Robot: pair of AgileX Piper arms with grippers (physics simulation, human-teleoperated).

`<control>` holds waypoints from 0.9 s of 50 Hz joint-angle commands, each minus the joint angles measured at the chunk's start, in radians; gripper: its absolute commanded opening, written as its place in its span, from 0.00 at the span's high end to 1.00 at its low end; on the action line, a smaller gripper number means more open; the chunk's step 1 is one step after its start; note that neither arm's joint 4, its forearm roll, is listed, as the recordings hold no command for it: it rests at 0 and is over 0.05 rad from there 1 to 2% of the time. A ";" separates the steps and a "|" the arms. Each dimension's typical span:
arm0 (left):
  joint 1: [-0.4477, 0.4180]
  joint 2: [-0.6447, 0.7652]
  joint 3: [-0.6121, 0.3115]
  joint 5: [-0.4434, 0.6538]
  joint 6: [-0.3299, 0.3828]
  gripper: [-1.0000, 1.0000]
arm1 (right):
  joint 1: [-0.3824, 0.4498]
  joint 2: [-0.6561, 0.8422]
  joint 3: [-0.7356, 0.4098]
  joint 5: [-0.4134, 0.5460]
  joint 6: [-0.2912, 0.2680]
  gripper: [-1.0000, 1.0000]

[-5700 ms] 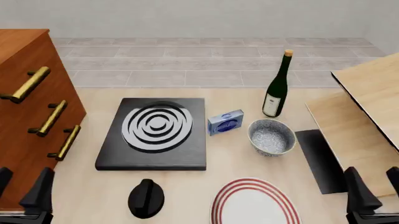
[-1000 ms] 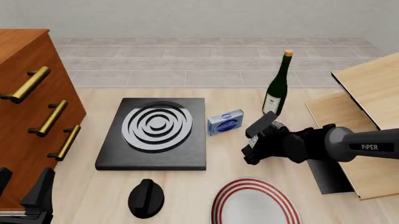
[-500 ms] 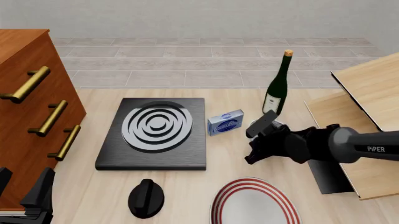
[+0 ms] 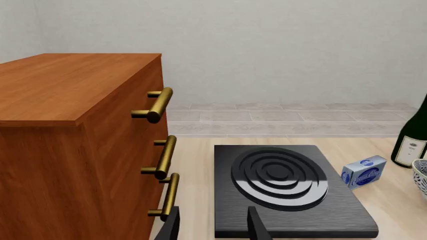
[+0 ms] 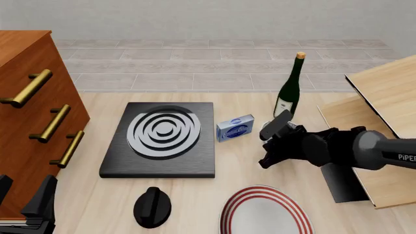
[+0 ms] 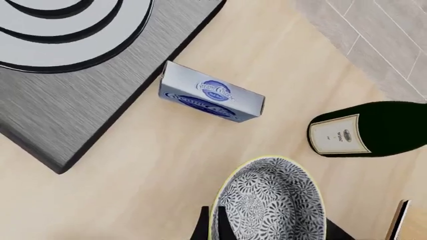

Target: Put the bowl on the stove.

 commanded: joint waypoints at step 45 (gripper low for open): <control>0.000 0.000 0.000 0.000 0.000 0.00 | 0.083 -0.325 0.040 0.194 -0.139 1.00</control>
